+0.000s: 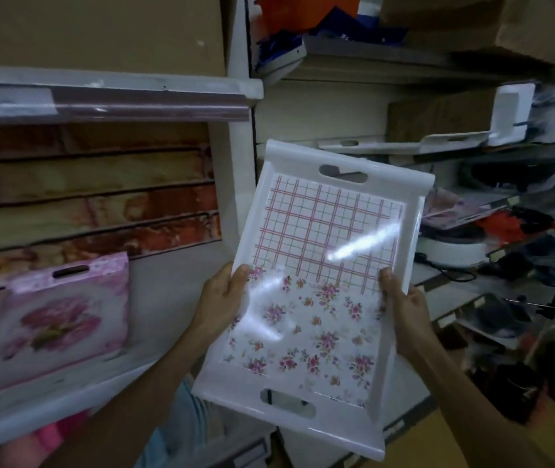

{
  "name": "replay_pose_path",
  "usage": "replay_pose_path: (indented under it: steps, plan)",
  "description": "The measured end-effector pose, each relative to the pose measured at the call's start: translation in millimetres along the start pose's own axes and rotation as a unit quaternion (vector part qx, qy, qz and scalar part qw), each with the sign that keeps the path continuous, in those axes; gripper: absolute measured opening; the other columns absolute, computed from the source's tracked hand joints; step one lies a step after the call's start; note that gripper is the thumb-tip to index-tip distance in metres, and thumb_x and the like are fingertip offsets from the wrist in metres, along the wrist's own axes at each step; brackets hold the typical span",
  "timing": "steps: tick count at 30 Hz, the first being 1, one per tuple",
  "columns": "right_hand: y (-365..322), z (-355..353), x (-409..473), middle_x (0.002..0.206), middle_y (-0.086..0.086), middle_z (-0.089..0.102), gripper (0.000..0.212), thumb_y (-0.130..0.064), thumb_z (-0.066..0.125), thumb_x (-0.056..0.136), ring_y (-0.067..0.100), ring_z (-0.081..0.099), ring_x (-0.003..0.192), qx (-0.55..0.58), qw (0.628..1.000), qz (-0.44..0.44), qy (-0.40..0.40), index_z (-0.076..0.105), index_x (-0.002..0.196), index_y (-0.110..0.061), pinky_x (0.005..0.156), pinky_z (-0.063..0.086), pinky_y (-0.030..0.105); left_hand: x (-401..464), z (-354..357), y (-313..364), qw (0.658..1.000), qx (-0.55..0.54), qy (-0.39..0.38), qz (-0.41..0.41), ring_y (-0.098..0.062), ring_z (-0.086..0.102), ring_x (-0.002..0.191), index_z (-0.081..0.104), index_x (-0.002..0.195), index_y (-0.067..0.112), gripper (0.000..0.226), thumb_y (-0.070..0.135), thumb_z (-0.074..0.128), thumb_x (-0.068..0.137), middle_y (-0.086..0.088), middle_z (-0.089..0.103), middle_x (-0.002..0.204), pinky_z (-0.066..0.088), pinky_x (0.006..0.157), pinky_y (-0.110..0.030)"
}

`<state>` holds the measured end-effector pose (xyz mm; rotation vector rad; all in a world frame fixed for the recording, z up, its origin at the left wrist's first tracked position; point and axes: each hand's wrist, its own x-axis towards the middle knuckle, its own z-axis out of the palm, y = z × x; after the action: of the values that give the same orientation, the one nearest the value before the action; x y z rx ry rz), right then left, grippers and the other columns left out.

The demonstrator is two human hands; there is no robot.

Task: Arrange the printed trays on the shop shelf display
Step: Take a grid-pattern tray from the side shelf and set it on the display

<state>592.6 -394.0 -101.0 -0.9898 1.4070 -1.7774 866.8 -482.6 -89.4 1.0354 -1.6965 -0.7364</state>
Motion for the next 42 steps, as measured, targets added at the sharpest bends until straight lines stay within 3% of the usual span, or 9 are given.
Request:
replay_pose_path:
  steps: [3,8,12,14,19,24,27,33,42]
  plan:
    - [8.1,30.6,-0.2,0.046,-0.008,0.06,0.031,-0.04,0.054,0.095,0.004,0.059,0.045,0.0,1.0,0.006,-0.017,0.059,0.076,-0.016,0.046,0.049,0.023,-8.1,-26.0,-18.7,1.0,0.016,0.021,-0.017,-0.01,0.063,0.084,0.061,0.105,0.027,0.02,0.035,0.044,0.101,-0.009,0.072,0.101,0.05,0.074,-0.019]
    - [12.4,85.4,4.1,0.062,0.007,0.049,0.036,-0.046,0.057,0.091,0.019,0.052,0.055,-0.001,0.998,0.025,-0.065,0.061,0.082,-0.011,0.054,0.048,0.029,-16.2,-76.6,-26.0,0.996,0.024,0.073,-0.043,0.018,0.06,0.086,0.061,0.111,0.03,0.02,0.032,0.043,0.101,0.023,0.064,0.096,0.042,0.069,0.003]
    - [11.0,136.8,5.8,0.055,-0.005,0.063,0.029,-0.039,0.058,0.094,0.006,0.061,0.047,0.016,0.993,0.036,-0.114,0.064,0.089,-0.011,0.046,0.049,0.022,-22.6,-124.6,-34.4,0.993,0.015,0.099,-0.056,0.021,0.061,0.077,0.062,0.113,0.023,0.024,0.032,0.045,0.101,0.019,0.065,0.092,0.045,0.061,0.0]
    - [10.7,164.7,5.1,0.08,-0.001,0.074,0.03,-0.038,0.06,0.093,0.009,0.07,0.062,0.035,0.989,0.046,-0.139,0.064,0.108,-0.013,0.051,0.054,0.024,-26.6,-151.6,-39.1,0.991,0.028,0.11,-0.067,0.017,0.063,0.075,0.064,0.114,0.024,0.027,0.037,0.047,0.099,0.016,0.067,0.093,0.046,0.057,-0.003]
    - [9.8,235.6,-4.4,0.082,-0.001,0.077,0.02,-0.037,0.061,0.092,0.015,0.074,0.068,0.058,0.976,0.094,-0.186,0.069,0.095,-0.019,0.052,0.056,0.025,-38.2,-217.8,-54.3,0.99,0.028,0.113,-0.085,0.002,0.07,0.075,0.056,0.122,0.022,0.027,0.03,0.055,0.097,0.005,0.07,0.103,0.052,0.052,-0.015]
    - [9.0,307.6,-14.8,0.096,0.004,0.077,0.031,-0.038,0.065,0.089,0.019,0.075,0.085,0.06,0.966,0.106,-0.226,0.071,0.108,-0.014,0.069,0.059,0.03,-44.8,-278.3,-75.3,0.979,0.033,0.166,-0.109,0.004,0.068,0.072,0.055,0.124,0.016,0.027,0.023,0.052,0.099,0.007,0.068,0.098,0.052,0.053,-0.014]
    - [11.2,346.7,-22.3,0.099,0.001,0.076,0.027,-0.035,0.063,0.091,0.016,0.074,0.085,0.054,0.96,0.096,-0.256,0.069,0.112,-0.018,0.062,0.059,0.026,-48.7,-309.0,-84.8,0.974,0.011,0.19,-0.124,0.003,0.07,0.071,0.057,0.119,0.023,0.021,0.024,0.052,0.099,0.007,0.07,0.099,0.052,0.052,-0.014]
    - [27.3,407.4,-33.7,0.107,0.0,0.072,0.024,-0.025,0.061,0.094,0.016,0.07,0.093,0.016,0.963,0.046,-0.266,0.063,0.117,-0.016,0.075,0.056,0.031,-41.3,-362.8,-114.2,0.958,0.018,0.24,-0.157,-0.016,0.071,0.086,0.057,0.121,0.018,0.025,0.027,0.053,0.098,-0.001,0.071,0.103,0.054,0.056,-0.023]
    - [58.4,457.9,-37.5,0.117,0.001,0.065,0.052,0.012,0.05,0.09,0.02,0.062,0.109,-0.104,0.944,-0.007,-0.313,0.055,0.134,-0.014,0.097,0.049,0.033,-29.3,-398.3,-168.4,0.945,0.076,0.243,-0.207,-0.022,0.066,0.087,0.054,0.119,0.011,0.024,0.022,0.049,0.099,-0.01,0.067,0.106,0.054,0.065,-0.03]
